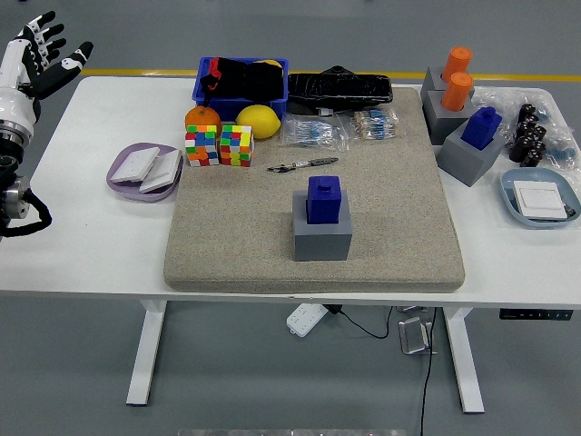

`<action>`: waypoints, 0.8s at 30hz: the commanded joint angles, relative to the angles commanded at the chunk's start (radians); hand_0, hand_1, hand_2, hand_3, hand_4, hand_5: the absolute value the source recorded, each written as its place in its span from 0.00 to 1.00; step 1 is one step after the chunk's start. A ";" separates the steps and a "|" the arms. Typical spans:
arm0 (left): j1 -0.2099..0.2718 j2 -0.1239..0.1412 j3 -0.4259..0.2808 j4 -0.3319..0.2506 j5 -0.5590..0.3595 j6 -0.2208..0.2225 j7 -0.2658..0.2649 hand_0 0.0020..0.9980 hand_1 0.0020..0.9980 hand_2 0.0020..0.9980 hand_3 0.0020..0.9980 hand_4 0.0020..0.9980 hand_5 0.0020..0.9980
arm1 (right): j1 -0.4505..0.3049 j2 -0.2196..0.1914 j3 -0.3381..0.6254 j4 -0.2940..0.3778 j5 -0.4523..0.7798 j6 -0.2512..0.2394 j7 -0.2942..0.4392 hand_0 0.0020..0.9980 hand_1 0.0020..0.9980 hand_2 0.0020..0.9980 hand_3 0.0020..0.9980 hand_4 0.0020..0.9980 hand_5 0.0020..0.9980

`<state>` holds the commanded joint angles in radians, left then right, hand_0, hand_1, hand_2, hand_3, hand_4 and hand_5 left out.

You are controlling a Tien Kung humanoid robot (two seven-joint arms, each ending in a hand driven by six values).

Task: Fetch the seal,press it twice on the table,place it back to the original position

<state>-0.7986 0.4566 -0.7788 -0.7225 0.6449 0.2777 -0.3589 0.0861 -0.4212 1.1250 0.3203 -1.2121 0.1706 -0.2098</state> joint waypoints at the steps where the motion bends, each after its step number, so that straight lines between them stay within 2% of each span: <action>1: 0.000 0.000 0.000 0.000 0.000 0.000 0.000 0.90 0.87 0.90 0.93 0.80 0.29 | 0.000 0.000 0.000 0.000 0.000 0.000 0.000 0.94 0.79 0.79 0.80 0.86 0.50; 24: -0.007 0.000 0.002 -0.002 0.001 0.001 0.001 0.90 0.87 0.90 0.93 0.81 0.29 | 0.001 -0.004 0.001 0.002 0.002 -0.002 -0.003 0.94 0.79 0.79 0.80 0.85 0.50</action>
<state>-0.8056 0.4570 -0.7769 -0.7248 0.6455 0.2784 -0.3580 0.0869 -0.4253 1.1261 0.3220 -1.2106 0.1682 -0.2127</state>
